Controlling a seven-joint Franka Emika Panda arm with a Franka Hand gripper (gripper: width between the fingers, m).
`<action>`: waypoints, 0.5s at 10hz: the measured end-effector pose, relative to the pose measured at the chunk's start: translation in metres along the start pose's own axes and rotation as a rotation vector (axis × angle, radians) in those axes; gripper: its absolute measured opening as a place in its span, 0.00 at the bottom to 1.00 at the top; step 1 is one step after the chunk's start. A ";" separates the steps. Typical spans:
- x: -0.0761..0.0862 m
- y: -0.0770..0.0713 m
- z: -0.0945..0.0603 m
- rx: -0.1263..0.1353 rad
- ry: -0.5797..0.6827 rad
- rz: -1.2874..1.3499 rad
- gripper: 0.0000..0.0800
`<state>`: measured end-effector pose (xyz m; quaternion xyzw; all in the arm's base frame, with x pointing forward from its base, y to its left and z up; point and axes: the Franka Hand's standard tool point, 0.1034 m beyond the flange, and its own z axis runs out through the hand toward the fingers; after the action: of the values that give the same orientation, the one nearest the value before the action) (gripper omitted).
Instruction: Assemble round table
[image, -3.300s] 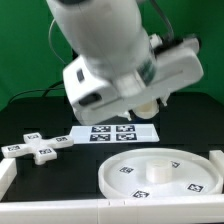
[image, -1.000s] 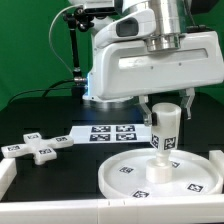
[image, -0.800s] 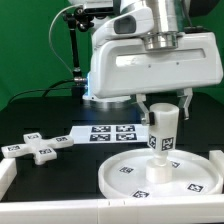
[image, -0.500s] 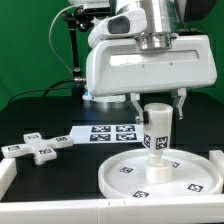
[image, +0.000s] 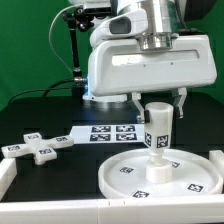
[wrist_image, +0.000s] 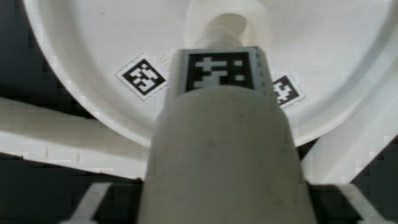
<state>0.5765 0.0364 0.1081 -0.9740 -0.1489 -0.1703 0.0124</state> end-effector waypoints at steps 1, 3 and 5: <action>0.000 0.000 0.000 0.000 -0.001 0.000 0.51; -0.001 -0.001 0.002 0.002 -0.004 0.002 0.51; -0.004 -0.002 0.005 0.004 -0.010 0.001 0.51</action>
Offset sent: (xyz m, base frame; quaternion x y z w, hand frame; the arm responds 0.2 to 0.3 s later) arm 0.0027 0.0032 -0.0034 0.0034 0.0030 0.0089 1.0000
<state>0.5742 0.0376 0.1020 -0.9749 -0.1487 -0.1653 0.0139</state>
